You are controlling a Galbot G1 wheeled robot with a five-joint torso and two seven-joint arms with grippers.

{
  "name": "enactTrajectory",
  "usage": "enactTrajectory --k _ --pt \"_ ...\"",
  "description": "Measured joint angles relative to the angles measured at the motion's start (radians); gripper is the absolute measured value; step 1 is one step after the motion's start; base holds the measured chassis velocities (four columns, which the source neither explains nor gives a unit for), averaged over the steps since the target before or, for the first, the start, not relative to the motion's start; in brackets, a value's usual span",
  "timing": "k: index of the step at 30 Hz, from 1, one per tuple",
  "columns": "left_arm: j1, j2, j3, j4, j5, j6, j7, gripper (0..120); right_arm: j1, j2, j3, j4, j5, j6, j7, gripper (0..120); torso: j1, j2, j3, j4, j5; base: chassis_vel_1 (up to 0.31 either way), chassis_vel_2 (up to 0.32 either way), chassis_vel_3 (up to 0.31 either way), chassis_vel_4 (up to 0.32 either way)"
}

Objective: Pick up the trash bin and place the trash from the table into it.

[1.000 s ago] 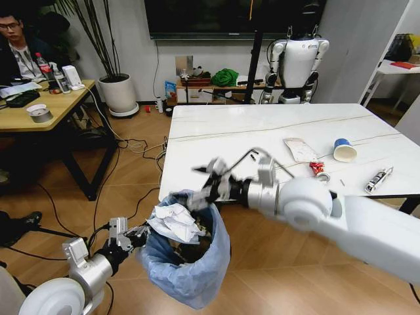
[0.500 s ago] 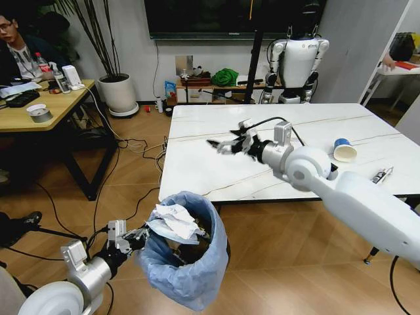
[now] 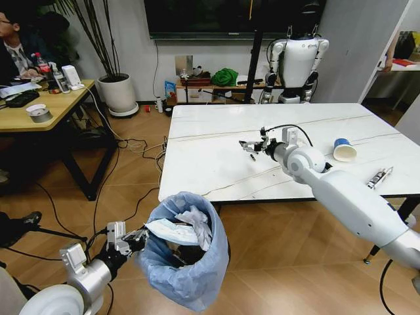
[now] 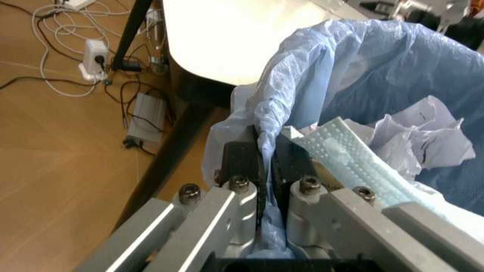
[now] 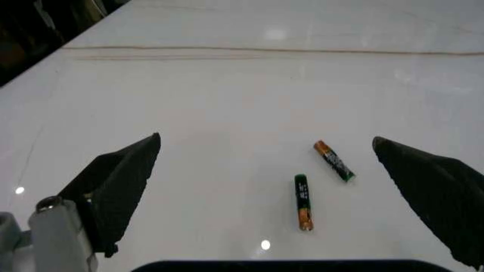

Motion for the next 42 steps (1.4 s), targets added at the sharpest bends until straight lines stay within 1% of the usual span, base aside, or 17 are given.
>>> enactTrajectory --k 7,13,18,20,22,24,26,27,29,31,32,37,39,40,41,42 --pt "-0.006 0.009 -0.003 0.001 -0.005 -0.001 0.000 0 0.003 0.024 -0.026 -0.051 0.004 -0.009 -0.003 100 0.000 0.000 0.000 -0.0001 0.0000 0.000 0.000 0.000 0.000" --pt "-0.008 0.013 -0.003 0.010 -0.007 -0.001 0.000 0 0.019 0.048 -0.029 -0.102 0.022 -0.029 -0.004 100 0.000 0.000 0.000 0.0002 -0.0001 0.000 0.000 0.000 0.000" --pt "-0.014 0.015 -0.002 0.015 -0.010 -0.002 0.001 0 0.022 0.056 -0.033 -0.131 0.021 -0.036 -0.009 100 0.000 0.000 0.000 0.0000 -0.0001 0.000 0.000 0.000 0.000" --pt "-0.015 0.016 -0.001 0.016 -0.012 -0.002 0.001 0 0.023 0.061 -0.033 -0.148 0.018 -0.037 -0.013 96 0.000 0.000 0.000 -0.0001 0.0000 0.000 0.000 0.000 0.000" --pt "-0.015 0.019 -0.002 0.018 -0.013 -0.002 0.001 0 0.023 0.064 -0.034 -0.163 0.012 -0.037 -0.020 88 0.000 0.000 0.000 0.0000 -0.0001 0.000 0.000 0.000 0.000" --pt "-0.015 0.020 -0.002 0.019 -0.014 -0.003 0.001 0 0.023 0.065 -0.034 -0.167 0.010 -0.037 -0.022 86 0.000 0.000 0.000 0.0000 -0.0001 0.000 0.000 0.000 0.000" --pt "-0.016 0.022 -0.004 0.020 -0.018 -0.003 0.002 0 0.023 0.069 -0.034 -0.178 0.008 -0.037 -0.025 75 0.000 0.000 0.000 0.0000 0.0000 0.000 0.000 0.000 0.000" --pt "-0.016 0.022 -0.004 0.020 -0.019 -0.003 0.002 0 0.023 0.069 -0.034 -0.179 0.008 -0.036 -0.025 73 0.000 0.000 0.000 0.0000 0.0000 0.000 0.000 0.000 0.000" --pt "-0.016 0.021 -0.004 0.020 -0.019 -0.003 0.002 0 0.020 0.069 -0.034 -0.182 0.007 -0.036 -0.027 62 0.000 0.000 0.000 0.0000 -0.0001 0.000 0.000 0.000 0.000" --pt "-0.016 0.021 -0.004 0.019 -0.019 -0.003 0.002 0 0.020 0.068 -0.034 -0.182 0.007 -0.036 -0.027 60 0.000 0.000 0.000 0.0000 -0.0001 0.000 0.000 0.000 0.000" --pt "-0.015 0.020 -0.004 0.020 -0.019 -0.003 0.002 0 0.017 0.066 -0.034 -0.182 0.006 -0.036 -0.028 53 0.000 0.000 0.000 0.0000 -0.0002 0.000 0.000 0.000 0.000" --pt "-0.015 0.020 -0.003 0.019 -0.019 -0.004 0.002 0 0.009 0.057 -0.033 -0.173 0.006 -0.035 -0.029 34 0.000 0.000 0.000 -0.0001 -0.0002 0.000 0.000 0.000 0.000" --pt "-0.015 0.020 -0.003 0.020 -0.019 -0.004 0.002 0 0.008 0.056 -0.033 -0.172 0.006 -0.035 -0.029 32 0.000 0.000 0.000 -0.0001 -0.0002 0.000 0.000 0.000 0.000" --pt "-0.015 0.020 -0.003 0.020 -0.019 -0.004 0.002 0 0.008 0.055 -0.033 -0.171 0.006 -0.035 -0.029 27 0.000 0.000 0.000 -0.0002 -0.0002 0.000 0.000 0.000 0.000" --pt "-0.015 0.020 -0.003 0.020 -0.019 -0.004 0.002 0 0.007 0.054 -0.033 -0.170 0.006 -0.035 -0.029 26 0.000 0.000 0.000 -0.0001 -0.0002 0.000 0.000 0.000 0.000" --pt "-0.015 0.020 -0.003 0.020 -0.019 -0.004 0.002 0 0.005 0.053 -0.033 -0.167 0.007 -0.035 -0.029 17 0.000 0.000 0.000 -0.0002 -0.0002 0.000 0.000 0.000 0.000"
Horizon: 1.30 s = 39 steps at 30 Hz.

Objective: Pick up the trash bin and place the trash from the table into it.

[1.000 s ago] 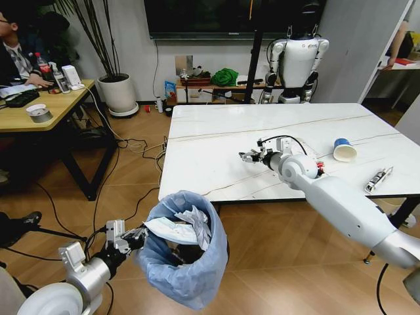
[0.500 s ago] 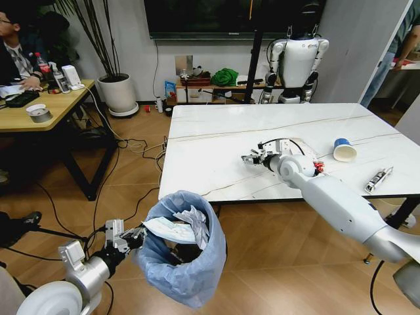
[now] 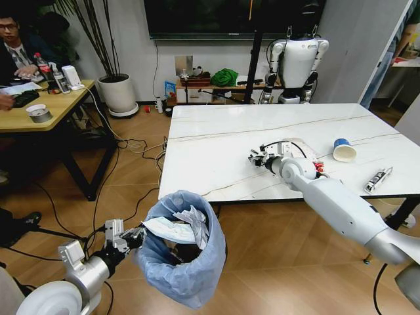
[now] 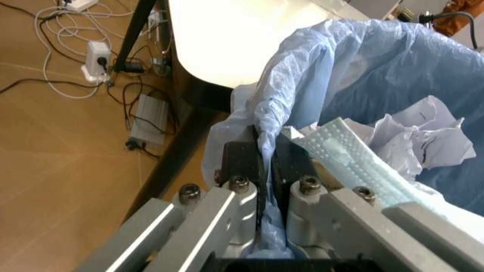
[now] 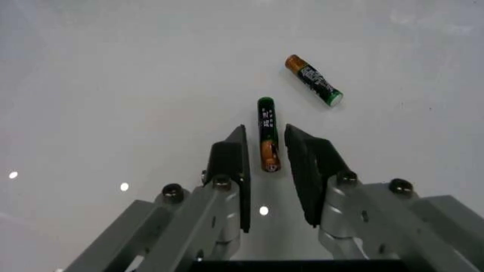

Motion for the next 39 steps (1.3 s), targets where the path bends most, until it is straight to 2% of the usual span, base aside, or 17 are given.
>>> enactTrajectory --k 3,4,5,13,18,24,29,31,35,39 --pt "0.000 0.000 0.000 0.000 0.000 0.000 0.000 0 -0.001 -0.001 0.000 0.002 0.000 0.000 0.000 12 0.000 0.000 0.000 0.0000 0.0001 0.000 0.000 0.000 0.000" --pt "0.000 0.000 0.000 0.000 0.001 0.000 0.000 0 -0.001 -0.001 -0.001 0.003 0.000 0.000 0.000 9 0.000 0.000 0.000 0.0001 0.0001 0.000 0.000 0.000 0.000" --pt "0.000 0.000 0.000 0.001 0.001 0.000 0.000 0 -0.002 -0.002 -0.003 0.005 0.000 -0.001 0.000 0 0.000 0.000 0.000 0.0001 0.0001 0.000 0.000 0.000 0.000" --pt "-0.003 -0.001 0.001 0.003 0.001 -0.001 0.000 0 0.001 -0.003 -0.011 0.017 0.002 -0.004 0.001 0 0.000 0.000 0.000 0.0002 0.0002 0.000 0.000 0.000 0.000" --pt "-0.003 -0.004 0.008 0.003 0.003 -0.001 0.001 0 0.020 -0.023 -0.011 0.097 0.000 -0.008 -0.024 0 0.000 0.000 0.001 0.0002 0.0003 0.000 0.000 0.000 0.000" --pt "-0.008 -0.002 0.014 0.002 0.002 -0.001 0.001 0 0.066 -0.091 -0.014 0.369 0.023 0.050 -0.159 0 0.000 0.000 0.000 0.0002 -0.0001 0.000 0.000 0.000 0.000" --pt "-0.017 0.007 0.017 -0.006 -0.006 -0.001 0.000 0 0.105 -0.160 -0.082 0.635 0.106 0.063 -0.251 0 0.000 0.000 0.000 0.0003 -0.0001 0.000 0.000 0.000 0.000" --pt "-0.018 0.009 0.017 -0.007 -0.007 -0.001 -0.001 0 0.108 -0.168 -0.092 0.652 0.109 0.063 -0.261 0 0.000 0.000 0.000 0.0003 -0.0001 0.000 0.000 0.000 0.000" --pt "-0.022 0.013 0.019 -0.009 -0.010 0.000 -0.003 0 0.129 -0.234 -0.219 0.788 0.100 0.066 -0.317 0 0.000 0.000 0.000 0.0001 0.0002 0.000 0.000 0.000 0.000" --pt "-0.024 0.009 0.021 -0.010 -0.010 0.000 -0.003 0 0.124 -0.263 -0.276 0.840 0.056 0.070 -0.337 0 0.000 0.000 0.000 0.0001 0.0000 0.000 0.000 0.000 0.000"
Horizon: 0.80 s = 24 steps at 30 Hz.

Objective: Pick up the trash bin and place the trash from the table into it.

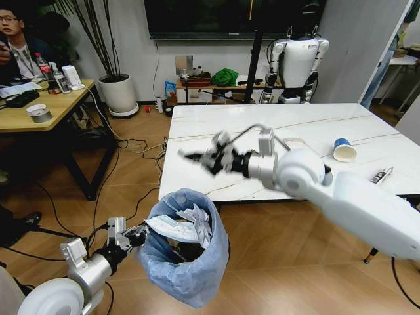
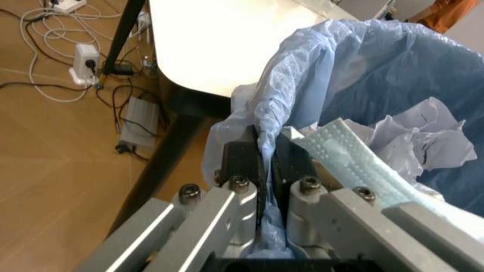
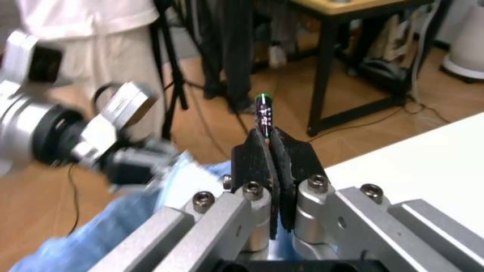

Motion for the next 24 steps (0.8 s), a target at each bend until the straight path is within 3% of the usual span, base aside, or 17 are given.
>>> enactTrajectory --k 11,16,18,23,24 --pt "0.001 -0.008 0.000 0.000 0.003 0.000 0.000 0 -0.028 -0.057 -0.043 0.091 -0.063 0.007 0.004 0 0.000 0.000 0.000 0.0001 0.0002 0.000 0.000 0.000 0.000" --pt "-0.002 -0.005 0.000 0.000 0.002 0.001 0.001 0 -0.055 -0.083 -0.033 0.109 -0.069 0.010 0.014 22 0.000 0.000 0.000 0.0000 0.0002 0.000 0.000 0.000 0.000" --pt "-0.003 -0.005 0.000 0.000 0.002 0.001 0.000 0 -0.057 -0.085 -0.033 0.110 -0.069 0.010 0.014 24 0.000 0.000 0.000 0.0000 0.0002 0.000 0.000 0.000 0.000" --pt "-0.002 -0.006 0.001 0.000 0.002 0.001 0.000 0 -0.070 -0.088 -0.008 0.113 -0.068 0.010 0.022 47 0.000 0.000 0.000 0.0000 0.0001 0.000 0.000 0.000 0.000" --pt "-0.002 -0.006 0.001 0.000 0.002 0.001 0.000 0 -0.070 -0.088 -0.008 0.113 -0.068 0.010 0.022 47 0.000 0.000 0.000 0.0000 0.0001 0.000 0.000 0.000 0.000"
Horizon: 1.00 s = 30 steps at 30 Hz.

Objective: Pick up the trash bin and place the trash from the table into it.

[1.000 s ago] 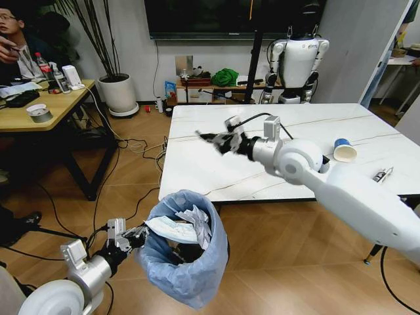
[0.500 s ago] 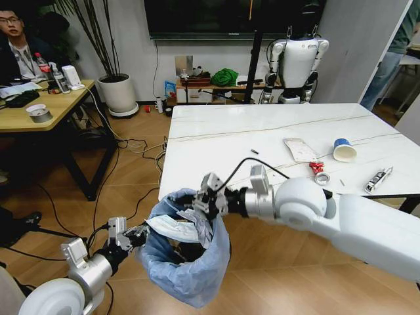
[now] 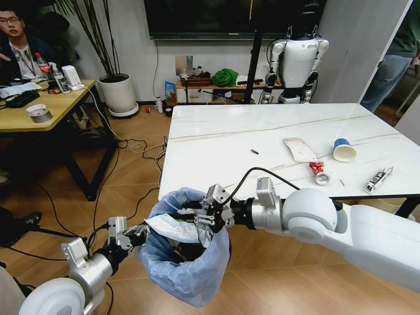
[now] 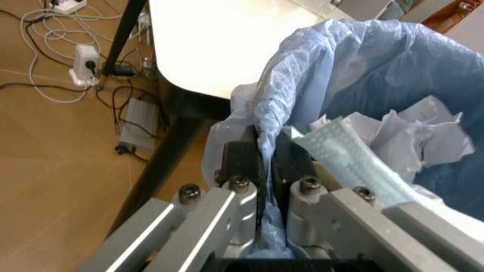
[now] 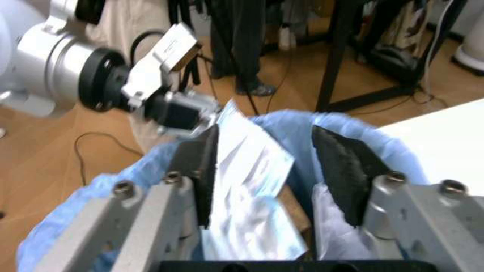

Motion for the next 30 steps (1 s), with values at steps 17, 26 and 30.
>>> enactTrajectory --k 17,26,30 --pt "0.013 -0.007 -0.006 -0.006 0.004 0.000 0.001 0 0.015 0.207 0.300 -0.459 0.054 -0.017 0.078 100 0.000 0.000 0.000 0.0001 0.0000 0.000 0.000 0.000 0.000" --pt "0.021 -0.010 -0.015 -0.009 0.008 0.000 0.002 0 0.024 0.302 0.340 -0.847 -0.068 -0.011 0.060 100 0.000 0.000 0.000 0.0001 0.0002 0.000 0.000 0.000 0.000" --pt "0.019 -0.008 -0.015 -0.008 0.007 0.000 0.002 0 0.022 0.312 0.339 -0.913 -0.098 -0.002 0.032 100 0.000 0.000 0.000 0.0000 0.0001 0.000 0.000 0.000 0.000"
